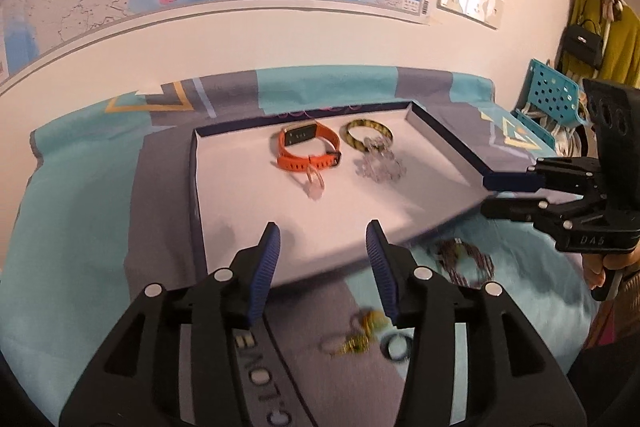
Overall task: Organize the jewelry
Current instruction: 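Withdraw both tools and grasp the dark beaded necklace with the right tool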
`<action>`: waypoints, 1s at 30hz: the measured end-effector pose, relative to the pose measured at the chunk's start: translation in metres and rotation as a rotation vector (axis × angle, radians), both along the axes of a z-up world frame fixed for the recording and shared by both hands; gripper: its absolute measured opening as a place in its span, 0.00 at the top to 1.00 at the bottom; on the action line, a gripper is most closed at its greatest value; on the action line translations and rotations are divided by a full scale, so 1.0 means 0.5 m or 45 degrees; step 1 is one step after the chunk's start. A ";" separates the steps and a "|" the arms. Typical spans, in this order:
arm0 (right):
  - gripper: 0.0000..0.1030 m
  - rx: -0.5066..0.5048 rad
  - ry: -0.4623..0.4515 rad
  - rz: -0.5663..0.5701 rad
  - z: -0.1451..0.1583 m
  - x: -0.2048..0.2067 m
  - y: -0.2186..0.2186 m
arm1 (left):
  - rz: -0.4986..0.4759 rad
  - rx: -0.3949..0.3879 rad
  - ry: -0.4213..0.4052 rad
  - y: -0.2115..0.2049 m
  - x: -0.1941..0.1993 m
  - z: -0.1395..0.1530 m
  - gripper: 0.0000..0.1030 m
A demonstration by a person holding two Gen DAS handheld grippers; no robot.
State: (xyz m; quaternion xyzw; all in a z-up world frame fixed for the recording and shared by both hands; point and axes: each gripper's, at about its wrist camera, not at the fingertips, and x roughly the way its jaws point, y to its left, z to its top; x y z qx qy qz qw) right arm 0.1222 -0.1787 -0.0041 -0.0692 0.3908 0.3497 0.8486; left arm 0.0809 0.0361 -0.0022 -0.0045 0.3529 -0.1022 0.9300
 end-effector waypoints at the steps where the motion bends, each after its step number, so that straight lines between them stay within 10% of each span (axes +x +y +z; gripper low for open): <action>1: 0.68 -0.008 0.014 -0.002 -0.009 -0.007 -0.001 | 0.000 0.006 0.000 0.000 -0.007 -0.002 0.56; 24: 0.66 -0.128 0.073 -0.038 -0.081 -0.035 0.018 | -0.141 0.030 0.101 -0.056 -0.117 -0.071 0.51; 30: 0.89 -0.137 0.062 -0.081 -0.081 -0.031 0.008 | -0.149 0.026 0.117 -0.060 -0.113 -0.075 0.51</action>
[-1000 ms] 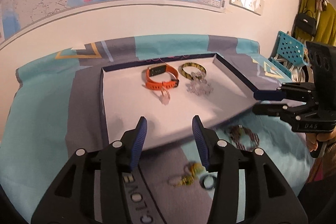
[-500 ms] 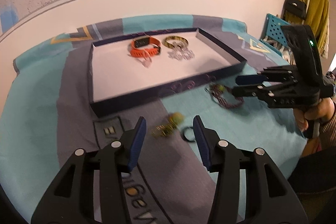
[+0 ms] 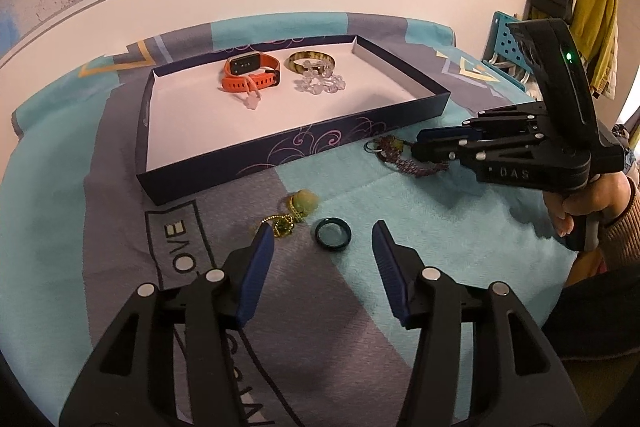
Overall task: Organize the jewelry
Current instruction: 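Withdraw both tools and grasp the dark beaded necklace with the right tool, then lift the dark beaded necklace with the right tool while the left tool approaches the black ring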
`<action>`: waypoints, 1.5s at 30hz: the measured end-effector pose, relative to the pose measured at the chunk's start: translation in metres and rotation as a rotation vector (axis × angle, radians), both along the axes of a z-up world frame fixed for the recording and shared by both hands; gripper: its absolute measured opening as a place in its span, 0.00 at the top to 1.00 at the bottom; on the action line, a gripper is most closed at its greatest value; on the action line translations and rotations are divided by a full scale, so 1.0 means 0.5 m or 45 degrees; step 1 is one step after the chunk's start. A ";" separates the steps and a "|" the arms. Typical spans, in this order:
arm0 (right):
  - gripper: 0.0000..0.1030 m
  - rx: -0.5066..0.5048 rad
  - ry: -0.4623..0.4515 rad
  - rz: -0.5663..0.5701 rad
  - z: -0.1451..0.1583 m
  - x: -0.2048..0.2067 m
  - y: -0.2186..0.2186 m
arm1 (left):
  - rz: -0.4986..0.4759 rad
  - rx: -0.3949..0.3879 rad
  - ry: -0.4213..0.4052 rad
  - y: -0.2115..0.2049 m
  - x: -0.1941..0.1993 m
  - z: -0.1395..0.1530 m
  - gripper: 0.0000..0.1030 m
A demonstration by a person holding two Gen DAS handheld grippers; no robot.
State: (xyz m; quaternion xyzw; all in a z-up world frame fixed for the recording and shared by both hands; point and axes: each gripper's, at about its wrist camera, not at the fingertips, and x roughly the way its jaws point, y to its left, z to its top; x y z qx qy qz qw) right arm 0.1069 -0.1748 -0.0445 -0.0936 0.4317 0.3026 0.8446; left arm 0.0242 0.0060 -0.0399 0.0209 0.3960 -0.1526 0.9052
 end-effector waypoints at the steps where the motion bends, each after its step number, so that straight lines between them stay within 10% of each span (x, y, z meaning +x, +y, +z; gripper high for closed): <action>1: 0.91 0.002 -0.001 -0.003 0.000 0.000 -0.002 | -0.001 0.000 0.002 0.000 0.000 -0.001 0.51; 45: 0.94 0.239 -0.039 0.038 0.076 -0.041 -0.034 | -0.022 0.042 0.061 -0.030 0.025 -0.016 0.78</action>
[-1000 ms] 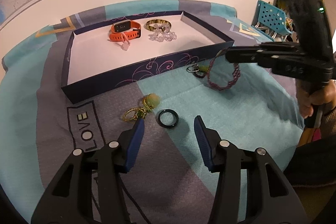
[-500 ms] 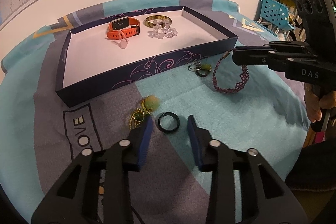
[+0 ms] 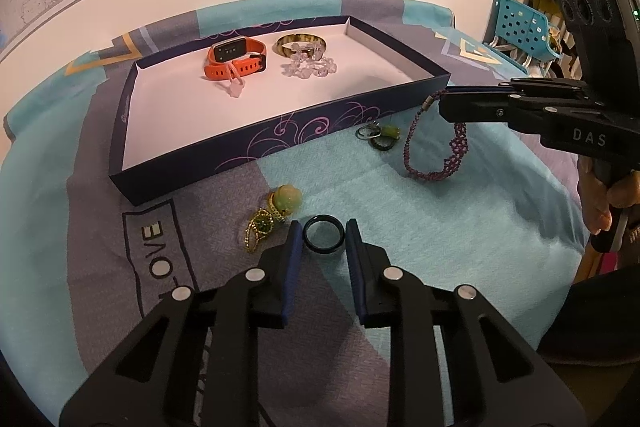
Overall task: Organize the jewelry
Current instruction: 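Lift the dark beaded necklace with the right tool while the left tool approaches the black ring, then grasp and lift the black ring with the left tool while the right tool holds the necklace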
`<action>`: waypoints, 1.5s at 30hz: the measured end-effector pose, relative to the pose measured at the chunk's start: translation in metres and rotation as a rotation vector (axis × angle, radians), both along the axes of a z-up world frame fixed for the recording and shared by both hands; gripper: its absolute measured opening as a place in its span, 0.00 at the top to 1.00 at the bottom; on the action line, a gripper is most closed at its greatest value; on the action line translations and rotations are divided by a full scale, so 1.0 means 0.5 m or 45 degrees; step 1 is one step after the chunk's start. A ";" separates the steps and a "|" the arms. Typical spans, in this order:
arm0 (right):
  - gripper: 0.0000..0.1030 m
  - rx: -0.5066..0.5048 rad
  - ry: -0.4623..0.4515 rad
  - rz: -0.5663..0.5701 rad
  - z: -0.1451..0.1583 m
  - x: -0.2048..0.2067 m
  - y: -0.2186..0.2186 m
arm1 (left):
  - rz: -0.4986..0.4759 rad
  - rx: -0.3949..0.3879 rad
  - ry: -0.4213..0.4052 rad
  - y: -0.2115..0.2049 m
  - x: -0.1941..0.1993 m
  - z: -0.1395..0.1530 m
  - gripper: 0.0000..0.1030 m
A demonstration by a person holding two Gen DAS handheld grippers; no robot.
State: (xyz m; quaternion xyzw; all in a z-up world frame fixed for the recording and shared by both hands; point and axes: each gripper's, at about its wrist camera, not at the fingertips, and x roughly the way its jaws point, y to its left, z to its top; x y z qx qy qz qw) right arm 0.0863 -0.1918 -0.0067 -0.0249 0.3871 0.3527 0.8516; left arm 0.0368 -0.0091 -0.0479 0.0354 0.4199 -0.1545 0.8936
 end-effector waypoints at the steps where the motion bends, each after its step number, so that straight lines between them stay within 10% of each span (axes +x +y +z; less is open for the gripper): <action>1: 0.94 0.002 -0.002 0.000 0.002 0.000 0.000 | 0.000 -0.001 -0.005 0.000 -0.001 0.002 0.78; 45: 0.94 0.026 -0.147 0.026 0.093 0.035 0.025 | -0.001 -0.061 -0.169 0.014 0.009 0.095 0.78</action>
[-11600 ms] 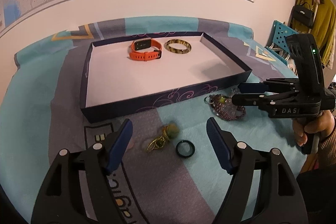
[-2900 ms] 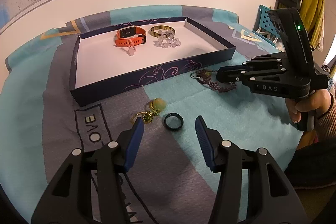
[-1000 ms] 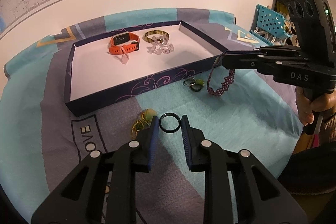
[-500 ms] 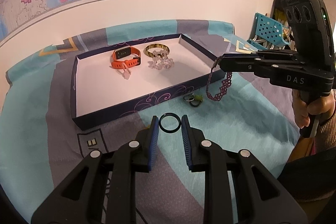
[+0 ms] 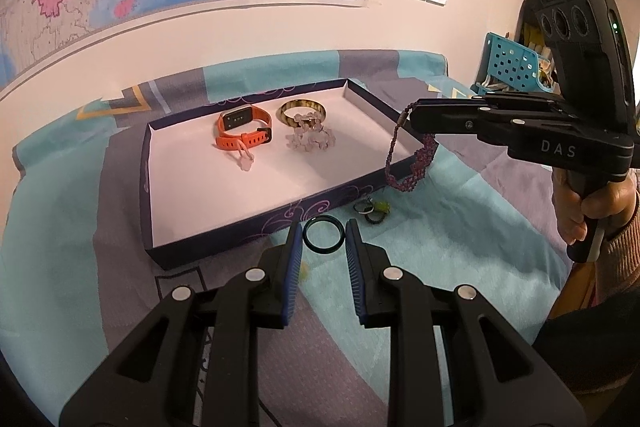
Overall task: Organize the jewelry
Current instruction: 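Grasp and lift the black ring with the left tool while the right tool holds the necklace, then carry the black ring and dark beaded necklace over the tray with both tools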
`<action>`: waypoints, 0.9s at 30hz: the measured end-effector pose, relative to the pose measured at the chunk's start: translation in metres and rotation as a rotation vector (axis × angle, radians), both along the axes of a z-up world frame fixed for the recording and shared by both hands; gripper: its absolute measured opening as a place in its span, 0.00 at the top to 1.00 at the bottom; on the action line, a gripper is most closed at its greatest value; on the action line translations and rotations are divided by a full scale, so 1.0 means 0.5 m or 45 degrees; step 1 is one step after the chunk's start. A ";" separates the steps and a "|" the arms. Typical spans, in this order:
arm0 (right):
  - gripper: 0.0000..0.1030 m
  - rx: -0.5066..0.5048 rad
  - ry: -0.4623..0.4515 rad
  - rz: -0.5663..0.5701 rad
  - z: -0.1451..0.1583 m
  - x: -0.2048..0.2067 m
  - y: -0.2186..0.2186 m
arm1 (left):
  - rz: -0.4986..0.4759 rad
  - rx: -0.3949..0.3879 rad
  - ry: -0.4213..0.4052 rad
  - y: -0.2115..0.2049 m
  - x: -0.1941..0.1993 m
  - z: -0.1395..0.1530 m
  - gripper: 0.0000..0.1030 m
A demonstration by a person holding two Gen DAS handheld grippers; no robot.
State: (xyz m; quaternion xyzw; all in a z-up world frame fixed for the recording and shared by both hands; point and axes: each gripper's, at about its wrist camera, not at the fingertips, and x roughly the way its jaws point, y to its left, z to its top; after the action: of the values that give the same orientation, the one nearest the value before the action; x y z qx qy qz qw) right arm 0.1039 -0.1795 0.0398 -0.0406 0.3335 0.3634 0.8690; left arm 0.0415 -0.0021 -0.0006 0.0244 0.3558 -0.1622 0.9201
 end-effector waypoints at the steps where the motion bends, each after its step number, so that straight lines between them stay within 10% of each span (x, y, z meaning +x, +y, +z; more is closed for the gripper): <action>1: 0.94 0.000 -0.002 0.001 0.001 0.001 0.001 | -0.001 0.000 -0.003 0.000 0.002 0.001 0.78; 27: 0.94 0.000 -0.039 -0.014 0.026 0.056 0.020 | 0.017 0.013 -0.033 0.005 0.052 0.020 0.78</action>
State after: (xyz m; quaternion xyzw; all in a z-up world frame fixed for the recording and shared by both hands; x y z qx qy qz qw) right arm 0.1320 -0.1697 0.0529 -0.0443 0.3206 0.3579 0.8759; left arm 0.0673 0.0004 0.0092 0.0289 0.3448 -0.1539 0.9255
